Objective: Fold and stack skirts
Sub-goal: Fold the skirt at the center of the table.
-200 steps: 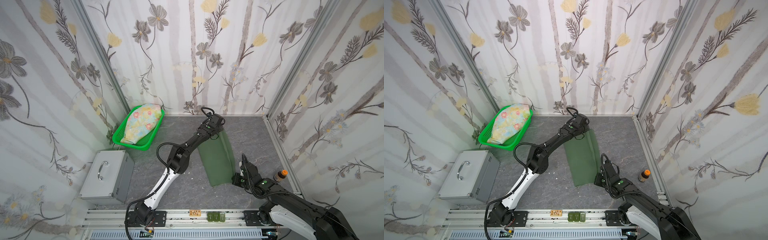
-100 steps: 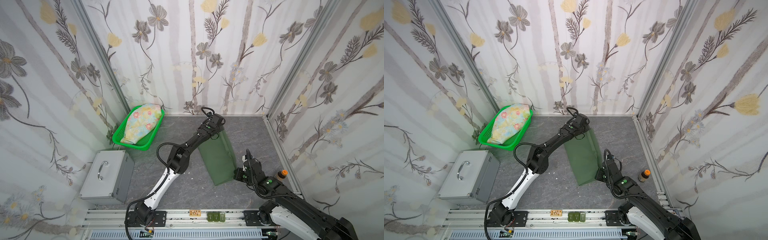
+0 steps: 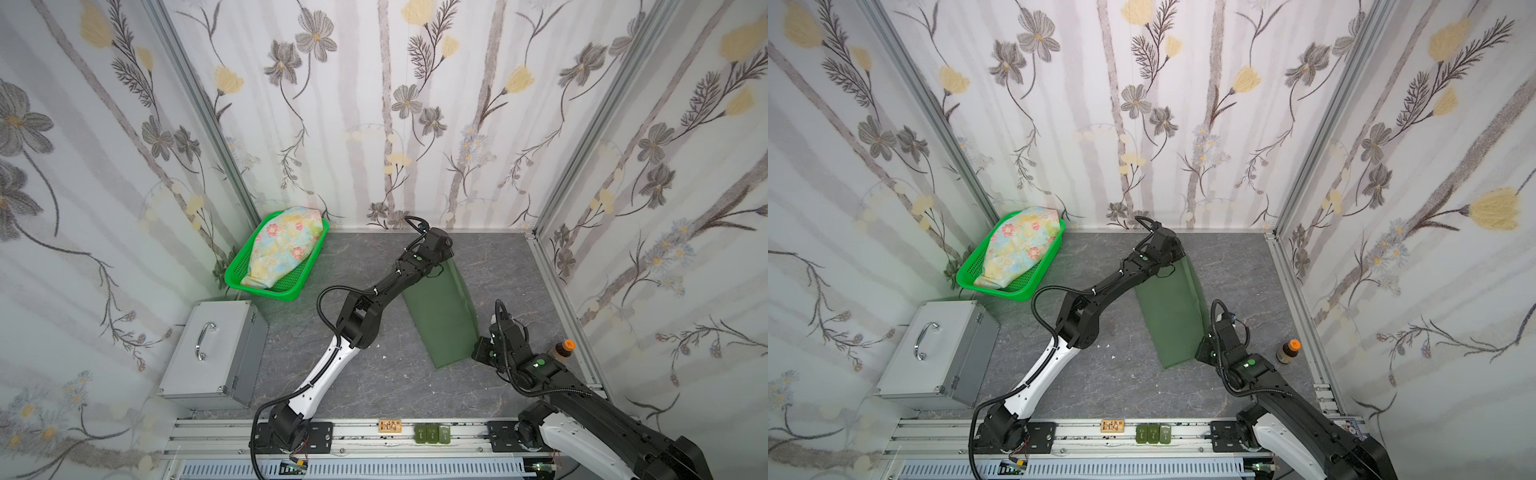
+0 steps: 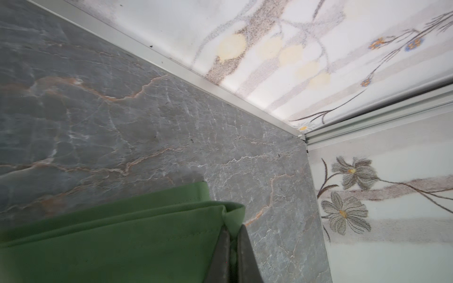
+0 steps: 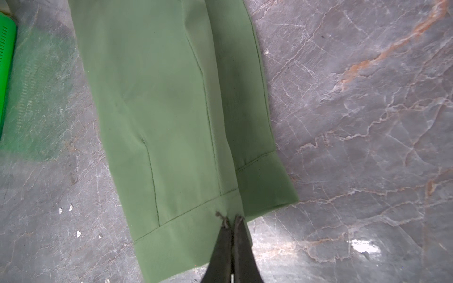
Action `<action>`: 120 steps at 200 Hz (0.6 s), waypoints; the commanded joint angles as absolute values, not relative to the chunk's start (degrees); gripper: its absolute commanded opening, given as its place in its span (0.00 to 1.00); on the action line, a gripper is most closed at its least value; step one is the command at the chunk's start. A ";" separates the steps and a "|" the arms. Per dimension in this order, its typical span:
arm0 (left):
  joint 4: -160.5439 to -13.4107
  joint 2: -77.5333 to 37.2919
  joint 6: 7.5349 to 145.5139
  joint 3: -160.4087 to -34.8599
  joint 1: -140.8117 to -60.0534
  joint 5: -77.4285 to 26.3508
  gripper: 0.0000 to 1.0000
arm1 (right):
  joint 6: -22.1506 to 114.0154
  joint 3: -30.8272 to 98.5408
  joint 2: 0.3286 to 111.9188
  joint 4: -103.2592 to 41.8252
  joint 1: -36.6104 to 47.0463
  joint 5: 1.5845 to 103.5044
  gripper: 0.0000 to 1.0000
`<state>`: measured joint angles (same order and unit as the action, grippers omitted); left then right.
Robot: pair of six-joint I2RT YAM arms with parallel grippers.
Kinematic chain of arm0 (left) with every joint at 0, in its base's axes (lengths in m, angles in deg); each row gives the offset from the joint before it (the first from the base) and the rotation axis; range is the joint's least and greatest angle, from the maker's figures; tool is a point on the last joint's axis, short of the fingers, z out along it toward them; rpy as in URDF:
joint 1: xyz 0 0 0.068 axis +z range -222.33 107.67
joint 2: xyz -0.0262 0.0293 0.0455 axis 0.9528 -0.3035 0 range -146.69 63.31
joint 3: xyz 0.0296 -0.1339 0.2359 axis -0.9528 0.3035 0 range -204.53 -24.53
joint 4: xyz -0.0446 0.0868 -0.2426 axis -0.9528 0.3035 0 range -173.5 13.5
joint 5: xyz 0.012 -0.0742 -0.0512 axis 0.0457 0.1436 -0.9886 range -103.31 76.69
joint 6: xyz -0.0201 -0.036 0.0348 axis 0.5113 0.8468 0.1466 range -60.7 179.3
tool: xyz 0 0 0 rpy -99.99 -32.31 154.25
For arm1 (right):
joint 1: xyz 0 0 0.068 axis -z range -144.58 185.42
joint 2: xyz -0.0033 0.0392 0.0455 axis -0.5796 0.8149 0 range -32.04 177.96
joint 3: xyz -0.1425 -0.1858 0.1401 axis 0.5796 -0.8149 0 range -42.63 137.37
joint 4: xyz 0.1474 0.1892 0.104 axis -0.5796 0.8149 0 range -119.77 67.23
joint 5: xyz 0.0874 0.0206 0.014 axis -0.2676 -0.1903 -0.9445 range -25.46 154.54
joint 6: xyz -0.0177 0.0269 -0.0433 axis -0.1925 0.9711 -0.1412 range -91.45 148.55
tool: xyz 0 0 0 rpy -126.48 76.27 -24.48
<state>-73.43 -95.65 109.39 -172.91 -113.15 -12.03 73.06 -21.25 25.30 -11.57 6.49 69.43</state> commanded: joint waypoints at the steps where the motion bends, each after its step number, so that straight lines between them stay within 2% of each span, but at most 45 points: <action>1: -80.34 -96.45 111.57 -173.06 -113.12 -13.88 0.00 | 74.31 -21.48 24.81 -12.19 6.87 69.93 0.00; 67: -81.39 -93.57 110.29 -170.92 -113.22 -14.14 0.00 | 74.87 -22.01 21.55 -12.16 6.96 68.04 0.00; 99: -81.71 -87.57 109.23 -162.36 -113.29 -11.20 0.00 | 74.60 -21.64 20.06 -11.02 6.77 67.85 0.00; 120: -81.98 -87.77 107.52 -164.52 -113.54 -12.24 0.00 | 74.87 -22.06 18.30 -10.91 6.79 68.87 0.00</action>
